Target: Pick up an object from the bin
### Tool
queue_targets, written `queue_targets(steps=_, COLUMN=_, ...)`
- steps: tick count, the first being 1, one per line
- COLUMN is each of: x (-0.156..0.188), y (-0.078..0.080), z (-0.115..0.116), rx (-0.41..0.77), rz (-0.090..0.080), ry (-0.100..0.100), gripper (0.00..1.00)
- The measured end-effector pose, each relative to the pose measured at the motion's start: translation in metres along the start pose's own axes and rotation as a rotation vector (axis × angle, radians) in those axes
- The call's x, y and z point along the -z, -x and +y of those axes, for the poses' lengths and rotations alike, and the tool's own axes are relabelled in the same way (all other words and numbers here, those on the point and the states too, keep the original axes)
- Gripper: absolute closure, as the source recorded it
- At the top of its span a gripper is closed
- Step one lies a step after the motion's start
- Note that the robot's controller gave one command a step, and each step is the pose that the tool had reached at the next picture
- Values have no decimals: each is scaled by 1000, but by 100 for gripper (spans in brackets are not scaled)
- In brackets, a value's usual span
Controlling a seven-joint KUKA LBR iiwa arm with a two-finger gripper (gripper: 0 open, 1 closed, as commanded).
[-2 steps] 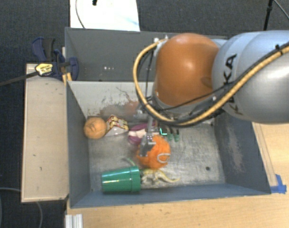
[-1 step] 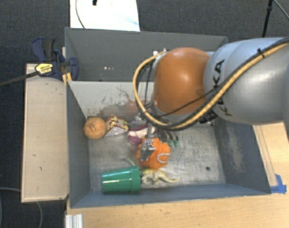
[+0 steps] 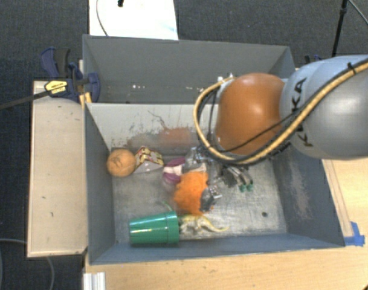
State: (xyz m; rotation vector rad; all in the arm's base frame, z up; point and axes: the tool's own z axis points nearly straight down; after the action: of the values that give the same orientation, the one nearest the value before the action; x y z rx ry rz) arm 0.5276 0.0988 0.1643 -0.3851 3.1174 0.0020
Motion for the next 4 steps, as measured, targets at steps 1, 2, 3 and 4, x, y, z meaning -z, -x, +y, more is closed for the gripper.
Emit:
queue_targets(steps=1, x=-61, y=-9, z=-22, rx=5, rz=-9, ry=-2, gripper=0)
queue_targets(steps=2, x=-88, y=-27, z=-73, rx=103, rz=-29, ry=-5, gripper=100)
queue_targets(steps=3, x=-88, y=-28, z=-73, rx=102, rz=-29, ry=-5, gripper=100)
queue_targets(steps=4, x=31, y=-32, z=-86, rx=30, rz=-2, ry=-1, gripper=100)
